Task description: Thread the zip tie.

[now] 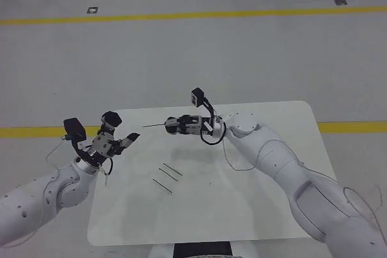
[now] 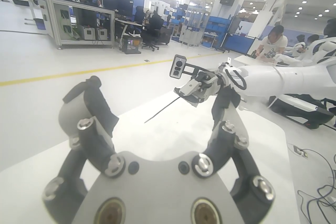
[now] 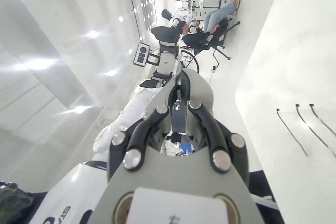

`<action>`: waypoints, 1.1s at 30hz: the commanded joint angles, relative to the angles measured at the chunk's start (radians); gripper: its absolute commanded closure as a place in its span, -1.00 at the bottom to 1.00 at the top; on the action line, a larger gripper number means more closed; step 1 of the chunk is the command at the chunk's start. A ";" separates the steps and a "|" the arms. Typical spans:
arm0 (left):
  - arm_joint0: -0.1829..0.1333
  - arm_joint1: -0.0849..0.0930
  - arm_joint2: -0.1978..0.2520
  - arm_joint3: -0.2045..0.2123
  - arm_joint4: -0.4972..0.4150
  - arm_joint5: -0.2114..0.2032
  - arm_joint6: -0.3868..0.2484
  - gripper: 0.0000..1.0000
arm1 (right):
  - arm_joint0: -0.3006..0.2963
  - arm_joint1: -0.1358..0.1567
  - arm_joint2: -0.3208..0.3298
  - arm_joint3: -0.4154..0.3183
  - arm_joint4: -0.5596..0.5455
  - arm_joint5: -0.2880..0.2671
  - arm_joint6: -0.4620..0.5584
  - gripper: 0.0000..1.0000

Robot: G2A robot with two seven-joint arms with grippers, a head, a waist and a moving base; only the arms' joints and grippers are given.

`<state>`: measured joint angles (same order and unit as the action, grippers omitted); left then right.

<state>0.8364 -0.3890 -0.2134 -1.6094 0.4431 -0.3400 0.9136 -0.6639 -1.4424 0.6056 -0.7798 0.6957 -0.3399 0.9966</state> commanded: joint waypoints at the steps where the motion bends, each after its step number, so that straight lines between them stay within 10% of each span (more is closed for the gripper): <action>1: 0.000 0.000 0.000 0.000 0.000 0.000 0.000 -1.00 | -0.025 0.015 0.036 -0.054 -0.075 0.000 -0.019 1.00; 16: 0.000 0.000 0.000 0.000 0.000 0.000 0.000 -1.00 | -0.085 0.038 0.102 -0.141 -0.188 0.000 -0.086 1.00; 24: 0.020 -0.019 0.000 -0.035 -0.271 0.000 -0.273 -1.00 | -0.118 0.056 0.151 -0.209 -0.261 0.000 -0.084 1.00; 33: 0.034 -0.041 -0.028 -0.044 -0.372 0.000 -0.321 -1.00 | -0.134 0.061 0.172 -0.229 -0.280 0.000 -0.063 1.00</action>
<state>0.8680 -0.4284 -0.2391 -1.6521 0.0753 -0.3400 0.5933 -0.7982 -1.3811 0.7782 -1.0093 0.4154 -0.3400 0.9342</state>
